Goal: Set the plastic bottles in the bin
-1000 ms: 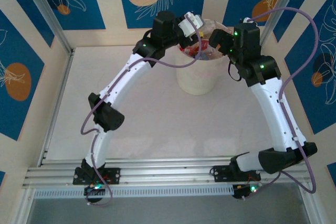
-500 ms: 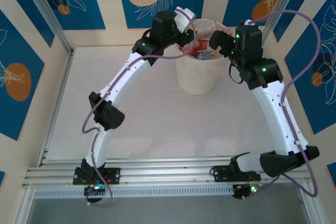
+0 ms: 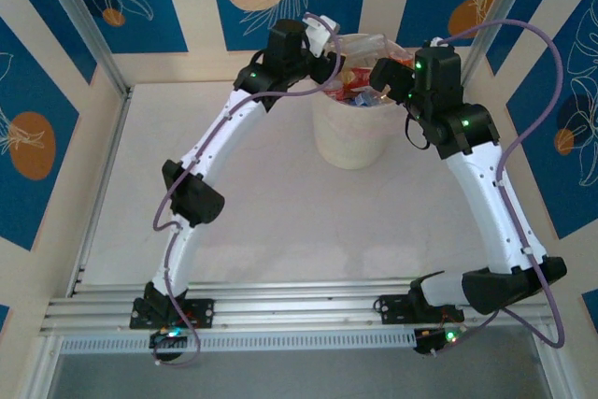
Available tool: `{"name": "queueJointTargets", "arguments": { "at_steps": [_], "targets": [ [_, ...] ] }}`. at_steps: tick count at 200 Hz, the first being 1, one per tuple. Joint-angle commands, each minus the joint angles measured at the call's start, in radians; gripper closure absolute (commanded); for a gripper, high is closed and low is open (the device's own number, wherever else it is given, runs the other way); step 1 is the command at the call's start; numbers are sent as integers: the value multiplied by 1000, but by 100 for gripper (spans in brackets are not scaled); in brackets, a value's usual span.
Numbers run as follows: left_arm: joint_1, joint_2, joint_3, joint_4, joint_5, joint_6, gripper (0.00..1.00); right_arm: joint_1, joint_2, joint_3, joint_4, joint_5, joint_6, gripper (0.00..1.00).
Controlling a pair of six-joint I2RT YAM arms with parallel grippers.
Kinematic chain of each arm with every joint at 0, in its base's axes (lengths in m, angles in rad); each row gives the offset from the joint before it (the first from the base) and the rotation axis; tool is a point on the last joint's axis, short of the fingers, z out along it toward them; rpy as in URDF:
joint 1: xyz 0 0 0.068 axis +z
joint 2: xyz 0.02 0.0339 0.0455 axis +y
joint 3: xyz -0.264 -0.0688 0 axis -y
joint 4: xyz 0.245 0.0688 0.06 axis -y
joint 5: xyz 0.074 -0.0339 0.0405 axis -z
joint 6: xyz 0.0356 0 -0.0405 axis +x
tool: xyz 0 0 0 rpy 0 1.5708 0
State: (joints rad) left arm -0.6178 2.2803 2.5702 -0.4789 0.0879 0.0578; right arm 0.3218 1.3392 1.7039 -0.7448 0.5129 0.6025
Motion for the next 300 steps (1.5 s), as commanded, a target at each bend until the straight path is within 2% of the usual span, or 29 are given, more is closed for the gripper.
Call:
{"name": "queueJointTargets", "arguments": {
  "at_steps": [1,26,42,65,91,115,144,169,203,222,257,273,300],
  "targets": [
    [9,66,0,-94,98,-7,48,7,16,0,-5,21,0,1],
    [10,67,7,-102,12,-9,46,7,23,3,-16,32,-5,1],
    [10,58,8,-95,-6,-10,31,7,23,2,-16,32,-10,1],
    [10,26,8,-67,49,-27,21,6,29,3,-11,35,-18,1],
    [10,-39,8,-37,96,-76,1,6,35,9,-15,35,-21,1],
    [10,-103,5,-24,101,-134,1,7,39,15,-17,32,-24,1],
    [10,-159,1,-28,31,-204,1,7,39,23,-22,29,-28,1],
    [10,-183,-2,-33,19,-258,10,8,34,22,-25,26,-24,2],
    [10,-172,-4,-60,-37,-330,36,8,18,7,-27,26,-15,2],
    [10,-147,-4,-60,-3,-355,48,10,8,-2,-27,24,-14,2],
    [10,-102,-3,-68,79,-390,55,10,-11,-16,-27,31,-10,2],
    [9,-84,-4,-67,116,-399,55,10,-17,-25,-24,35,-6,2],
    [12,-51,-3,-69,82,-411,55,9,-18,-29,-25,26,0,2]
  ]
}}
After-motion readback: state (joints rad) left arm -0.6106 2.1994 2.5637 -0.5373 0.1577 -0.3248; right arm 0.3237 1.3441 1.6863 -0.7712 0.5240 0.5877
